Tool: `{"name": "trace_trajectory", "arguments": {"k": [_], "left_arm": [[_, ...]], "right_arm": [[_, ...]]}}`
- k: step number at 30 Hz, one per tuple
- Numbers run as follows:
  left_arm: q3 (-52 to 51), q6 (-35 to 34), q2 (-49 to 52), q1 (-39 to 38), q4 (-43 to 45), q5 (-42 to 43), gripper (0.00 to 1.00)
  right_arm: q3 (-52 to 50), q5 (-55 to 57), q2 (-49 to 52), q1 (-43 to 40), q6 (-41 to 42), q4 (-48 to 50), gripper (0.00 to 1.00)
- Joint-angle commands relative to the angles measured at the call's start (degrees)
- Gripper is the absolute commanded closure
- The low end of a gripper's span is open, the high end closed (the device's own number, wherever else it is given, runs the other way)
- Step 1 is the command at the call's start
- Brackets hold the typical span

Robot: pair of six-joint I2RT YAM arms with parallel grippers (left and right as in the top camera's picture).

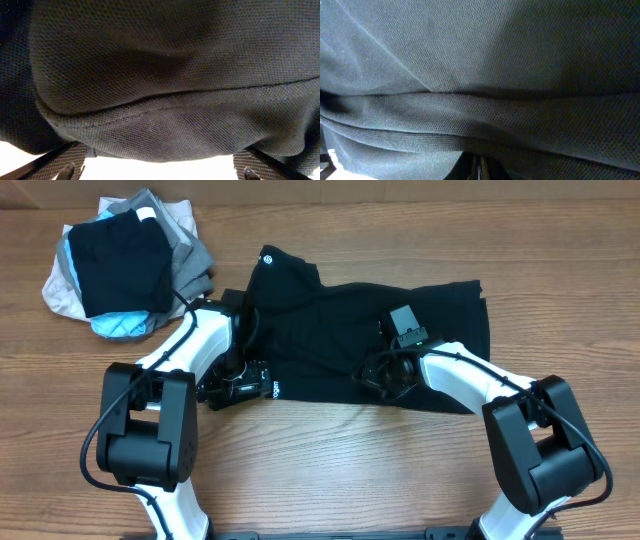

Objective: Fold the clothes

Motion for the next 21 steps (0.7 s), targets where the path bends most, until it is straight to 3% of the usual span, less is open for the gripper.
{"name": "trace_trajectory", "arguments": {"k": [1, 15, 21], "left_arm": [[-0.3, 0.0, 1.0, 1.0, 0.3, -1.5, 0.03], [-0.3, 0.0, 1.0, 4.5, 0.5, -5.2, 0.02], [-0.3, 0.0, 1.0, 7.2, 1.1, -5.3, 0.04]], "right_arm": [[-0.4, 10.3, 1.6, -1.4, 0.3, -0.5, 0.93], [1.8, 11.2, 1.6, -12.6, -2.9, -4.7, 0.88], [4.7, 11.0, 1.6, -13.7, -3.6, -9.6, 0.87]]}}
